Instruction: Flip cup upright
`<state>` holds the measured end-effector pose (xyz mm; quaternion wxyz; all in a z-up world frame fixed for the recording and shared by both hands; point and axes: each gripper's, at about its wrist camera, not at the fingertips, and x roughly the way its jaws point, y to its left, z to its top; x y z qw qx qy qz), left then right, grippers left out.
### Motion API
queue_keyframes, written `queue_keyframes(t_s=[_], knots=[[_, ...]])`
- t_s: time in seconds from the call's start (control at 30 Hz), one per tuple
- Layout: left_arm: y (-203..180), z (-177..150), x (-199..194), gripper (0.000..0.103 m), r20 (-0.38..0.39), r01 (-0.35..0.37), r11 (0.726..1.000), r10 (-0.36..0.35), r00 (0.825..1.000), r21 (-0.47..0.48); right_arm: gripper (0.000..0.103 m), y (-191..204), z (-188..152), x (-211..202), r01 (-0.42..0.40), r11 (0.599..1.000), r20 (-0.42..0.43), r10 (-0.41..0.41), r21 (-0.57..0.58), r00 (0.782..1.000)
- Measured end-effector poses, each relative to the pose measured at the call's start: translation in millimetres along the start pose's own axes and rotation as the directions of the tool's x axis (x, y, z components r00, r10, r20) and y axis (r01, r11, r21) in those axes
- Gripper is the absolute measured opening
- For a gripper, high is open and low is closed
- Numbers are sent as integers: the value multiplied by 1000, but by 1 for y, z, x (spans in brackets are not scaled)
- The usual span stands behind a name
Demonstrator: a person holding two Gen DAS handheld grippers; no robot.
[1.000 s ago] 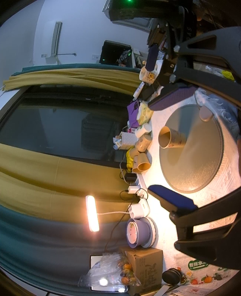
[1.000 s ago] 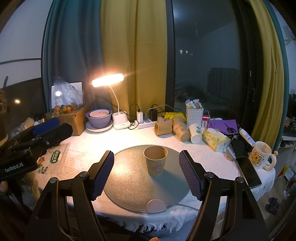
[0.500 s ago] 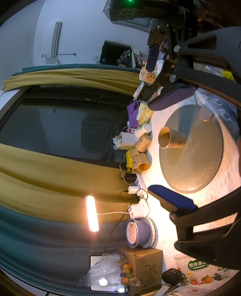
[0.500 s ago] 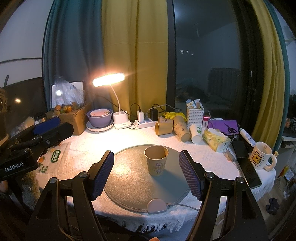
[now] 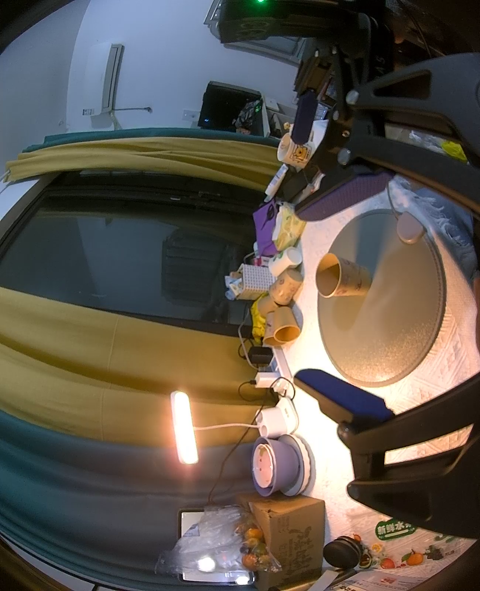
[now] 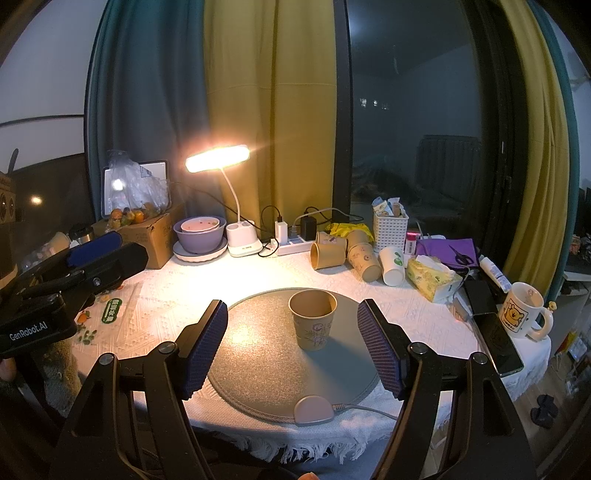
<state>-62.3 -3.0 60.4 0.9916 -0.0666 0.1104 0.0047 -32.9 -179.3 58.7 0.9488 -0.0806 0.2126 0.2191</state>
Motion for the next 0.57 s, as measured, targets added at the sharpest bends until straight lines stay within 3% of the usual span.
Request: queue_keyframes(t_s=[0.57], knots=[[-3, 0, 0, 83, -2, 3, 1000, -3, 1000, -2, 76, -1, 1, 0, -2, 1000, -2, 2, 0, 1000]])
